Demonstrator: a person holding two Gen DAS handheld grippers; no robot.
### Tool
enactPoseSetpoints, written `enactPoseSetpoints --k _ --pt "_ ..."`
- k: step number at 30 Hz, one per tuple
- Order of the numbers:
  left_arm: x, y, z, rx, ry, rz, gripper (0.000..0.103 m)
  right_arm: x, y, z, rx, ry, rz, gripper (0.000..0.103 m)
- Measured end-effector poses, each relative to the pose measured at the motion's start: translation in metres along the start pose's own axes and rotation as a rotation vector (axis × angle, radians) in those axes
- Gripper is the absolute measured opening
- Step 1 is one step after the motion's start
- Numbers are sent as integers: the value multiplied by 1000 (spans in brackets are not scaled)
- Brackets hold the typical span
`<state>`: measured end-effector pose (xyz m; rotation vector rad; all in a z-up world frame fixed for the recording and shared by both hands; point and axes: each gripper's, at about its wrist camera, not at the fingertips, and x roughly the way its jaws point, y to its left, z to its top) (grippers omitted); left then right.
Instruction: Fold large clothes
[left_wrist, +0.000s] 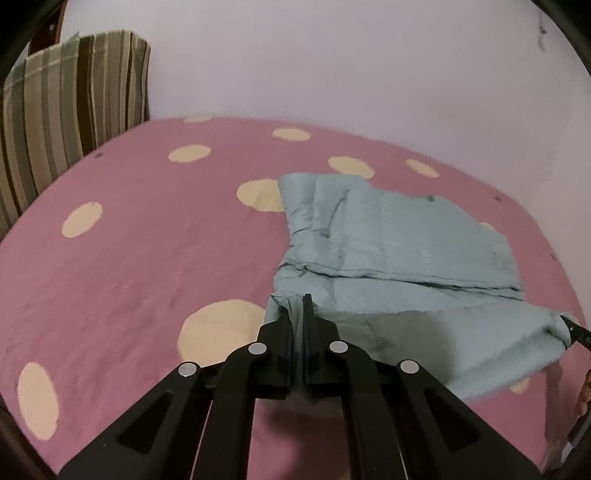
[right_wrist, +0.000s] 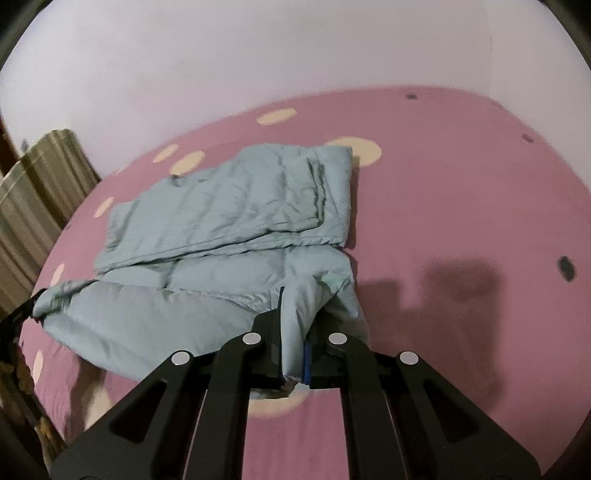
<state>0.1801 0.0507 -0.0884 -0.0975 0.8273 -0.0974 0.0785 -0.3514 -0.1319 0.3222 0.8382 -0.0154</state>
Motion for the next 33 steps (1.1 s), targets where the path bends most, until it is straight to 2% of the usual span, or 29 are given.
enactPoseSetpoints --k 6,10,14,16,17,18,19,20,22,25,33 --pt "67 5 0 -3 111 29 4 72 -3 5 2 105 -49 6" --pt "83 5 -6 12 134 28 4 84 -2 4 -6 122 -56 6" --pt "75 9 1 -6 117 -3 7 77 -2 8 -14 122 -61 12" --pt "66 13 6 -38 107 -30 15 66 -4 12 -7 104 -54 17" --pt "59 17 9 -65 99 -48 29 62 -4 15 -2 95 -48 26" --pt "52 20 12 -89 85 -47 39 54 -5 17 6 76 -42 40" --pt "46 22 14 -102 65 -29 62 46 -6 19 12 55 -44 48" --pt "34 25 17 -113 22 -9 68 40 -7 20 12 41 -51 58" --pt "19 30 19 -107 -18 6 68 25 -8 22 -1 10 -69 58" --pt "10 38 15 -96 -31 22 68 13 -11 17 -11 9 -70 59" --pt "13 62 -30 -118 45 22 68 3 -22 -11 -19 36 -84 59"
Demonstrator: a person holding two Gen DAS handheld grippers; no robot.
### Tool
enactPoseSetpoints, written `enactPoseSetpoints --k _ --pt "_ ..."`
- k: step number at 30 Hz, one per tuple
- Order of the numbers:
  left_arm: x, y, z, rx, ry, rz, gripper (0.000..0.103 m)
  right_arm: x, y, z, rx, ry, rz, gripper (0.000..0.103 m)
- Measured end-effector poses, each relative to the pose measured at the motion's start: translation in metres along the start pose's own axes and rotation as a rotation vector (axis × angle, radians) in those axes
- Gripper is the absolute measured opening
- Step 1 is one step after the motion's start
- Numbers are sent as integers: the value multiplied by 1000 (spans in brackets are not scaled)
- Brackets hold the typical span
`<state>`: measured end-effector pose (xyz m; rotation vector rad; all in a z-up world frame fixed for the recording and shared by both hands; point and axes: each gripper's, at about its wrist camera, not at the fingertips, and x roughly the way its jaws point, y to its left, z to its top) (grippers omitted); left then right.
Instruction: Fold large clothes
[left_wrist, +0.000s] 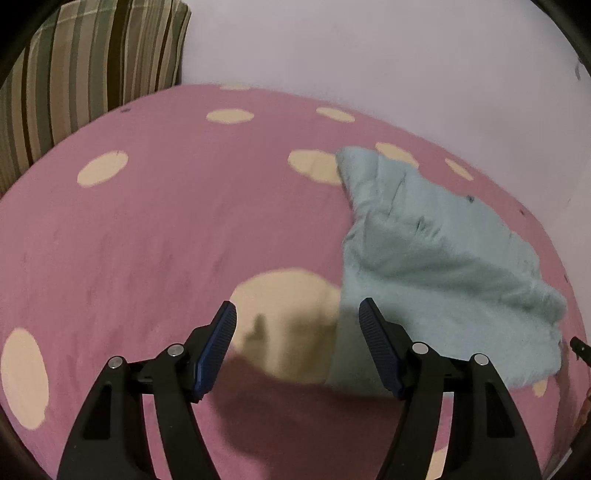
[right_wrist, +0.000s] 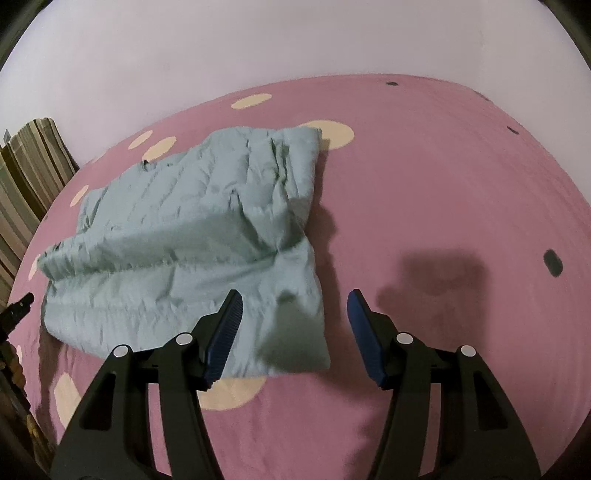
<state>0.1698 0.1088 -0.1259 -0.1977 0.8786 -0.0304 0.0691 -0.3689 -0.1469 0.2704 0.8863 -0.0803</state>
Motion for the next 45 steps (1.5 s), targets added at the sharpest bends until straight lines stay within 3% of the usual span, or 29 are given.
enactPoseSetpoints --k 12,20,24,27,29,32,37,38,39,41,44,45 --pt "24 -23 24 111 -1 -38 68 25 24 26 -86 -16 3 63" --pt "60 -42 42 181 59 -104 65 64 34 51 -132 11 28 63" --pt "77 -50 43 220 102 -114 33 85 34 52 -137 69 29 40" --pt "81 -58 42 256 106 -124 18 93 34 49 -147 86 35 25" --pt "82 -65 41 290 101 -121 11 94 35 46 -160 90 38 13" --pt "80 -69 40 309 84 -106 7 92 36 43 -164 76 39 7" --pt "79 -66 42 294 76 -92 15 87 34 40 -165 43 46 9" --pt "78 -65 42 288 77 -83 24 87 33 40 -162 43 44 16" --pt "78 -64 43 284 77 -68 42 87 30 41 -151 41 47 25" --pt "78 -60 47 260 67 -62 59 86 26 42 -134 37 50 38" --pt "83 -58 51 233 94 -103 59 87 27 45 -143 34 40 41" --pt "84 -59 51 237 101 -108 52 89 28 46 -149 40 38 41"
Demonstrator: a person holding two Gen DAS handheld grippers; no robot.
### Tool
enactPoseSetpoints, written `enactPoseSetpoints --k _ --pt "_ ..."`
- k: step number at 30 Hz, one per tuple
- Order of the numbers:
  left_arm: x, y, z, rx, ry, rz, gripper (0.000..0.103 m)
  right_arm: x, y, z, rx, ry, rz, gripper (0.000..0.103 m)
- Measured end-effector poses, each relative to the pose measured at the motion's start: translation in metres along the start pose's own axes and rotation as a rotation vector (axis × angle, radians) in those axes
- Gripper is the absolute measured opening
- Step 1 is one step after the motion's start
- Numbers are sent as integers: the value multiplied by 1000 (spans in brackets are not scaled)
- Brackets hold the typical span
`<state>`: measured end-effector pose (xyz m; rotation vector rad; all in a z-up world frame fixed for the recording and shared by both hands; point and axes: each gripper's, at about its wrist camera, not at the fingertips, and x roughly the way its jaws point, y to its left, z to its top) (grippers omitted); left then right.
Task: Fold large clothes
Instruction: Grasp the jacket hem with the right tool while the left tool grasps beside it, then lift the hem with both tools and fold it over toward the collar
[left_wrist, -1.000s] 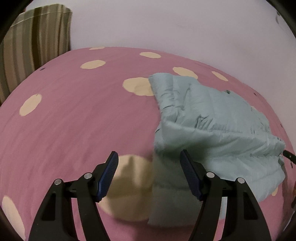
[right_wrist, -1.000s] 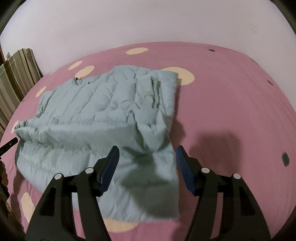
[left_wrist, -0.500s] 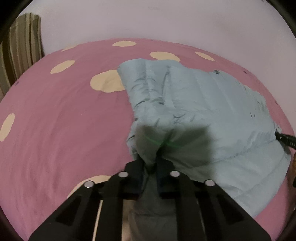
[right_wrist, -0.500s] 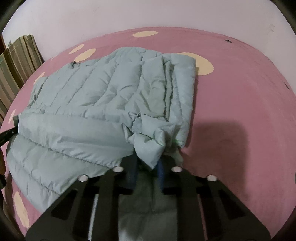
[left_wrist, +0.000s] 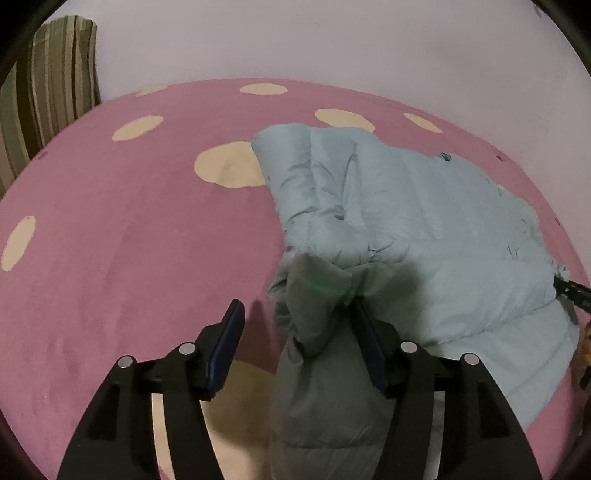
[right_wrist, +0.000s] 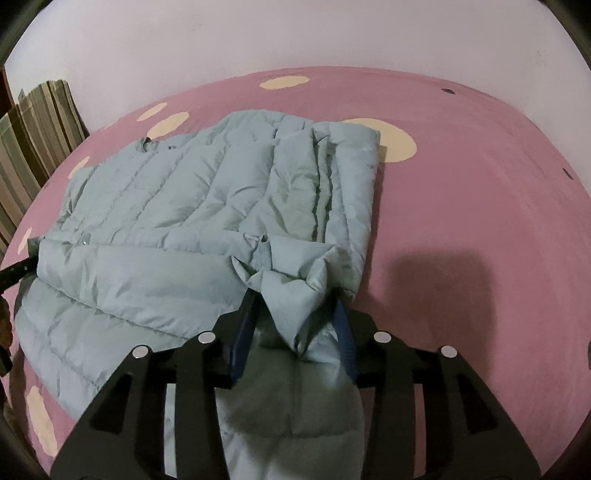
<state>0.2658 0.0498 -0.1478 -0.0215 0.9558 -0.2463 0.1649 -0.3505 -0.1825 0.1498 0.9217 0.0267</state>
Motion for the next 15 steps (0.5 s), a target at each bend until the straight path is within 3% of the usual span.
enactPoseSetpoints --k 1,2,3,5,9,15 --pt "3 -2 0 18 11 -7 45 3 1 0 -6 7 -1 41" --pt "5 -5 -1 33 21 -17 29 5 2 1 -11 13 -1 38" --pt "6 -8 -1 48 22 -21 19 8 3 1 -17 24 3 24" --pt "2 -15 -3 77 1 2 9 10 5 0 -15 35 29 11" --pt "-14 -19 -5 83 -50 24 3 -3 12 -6 -31 -2 7 4" --pt "-63 -28 1 103 -185 47 3 -52 11 -3 -15 -143 9 3"
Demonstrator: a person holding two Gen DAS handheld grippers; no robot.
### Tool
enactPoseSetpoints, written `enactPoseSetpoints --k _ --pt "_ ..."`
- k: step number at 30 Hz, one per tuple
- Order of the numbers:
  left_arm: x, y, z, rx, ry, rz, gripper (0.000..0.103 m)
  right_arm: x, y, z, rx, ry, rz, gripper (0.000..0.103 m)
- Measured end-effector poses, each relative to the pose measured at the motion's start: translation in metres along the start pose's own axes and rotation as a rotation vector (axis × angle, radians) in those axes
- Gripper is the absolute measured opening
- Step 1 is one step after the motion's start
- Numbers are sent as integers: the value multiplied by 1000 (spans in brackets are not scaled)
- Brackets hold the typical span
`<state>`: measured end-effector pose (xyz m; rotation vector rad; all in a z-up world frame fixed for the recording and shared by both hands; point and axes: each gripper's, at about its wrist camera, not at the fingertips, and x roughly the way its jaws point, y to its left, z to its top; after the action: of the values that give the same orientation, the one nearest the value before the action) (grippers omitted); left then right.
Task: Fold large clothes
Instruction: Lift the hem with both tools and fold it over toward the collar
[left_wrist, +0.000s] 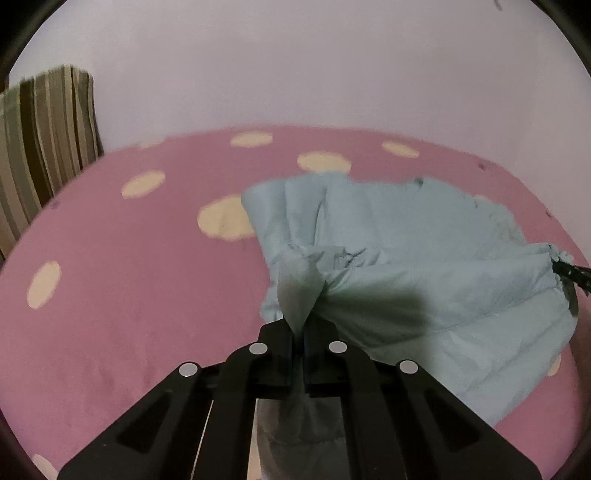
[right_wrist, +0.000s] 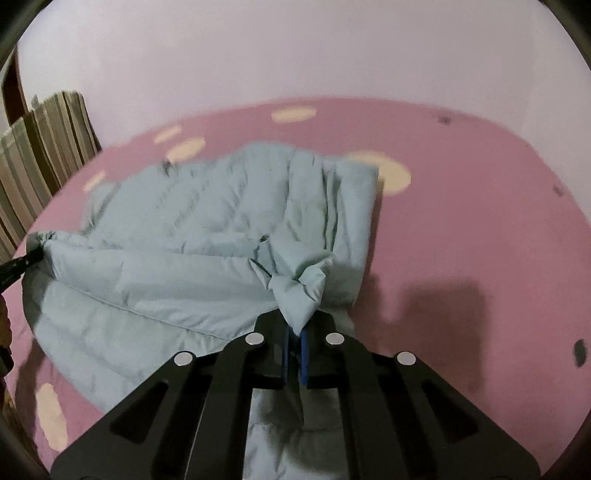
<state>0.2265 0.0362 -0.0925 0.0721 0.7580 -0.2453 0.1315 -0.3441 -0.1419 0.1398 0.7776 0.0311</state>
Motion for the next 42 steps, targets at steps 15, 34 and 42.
enactPoseSetpoints --k 15,34,42 --pt "21 -15 137 29 -169 136 3 0 -3 126 -12 -214 -70 3" --pt "218 -5 121 59 144 334 3 204 -14 139 -1 76 -141 5" --pt "237 -11 106 73 149 368 3 225 -13 125 10 113 -155 7"
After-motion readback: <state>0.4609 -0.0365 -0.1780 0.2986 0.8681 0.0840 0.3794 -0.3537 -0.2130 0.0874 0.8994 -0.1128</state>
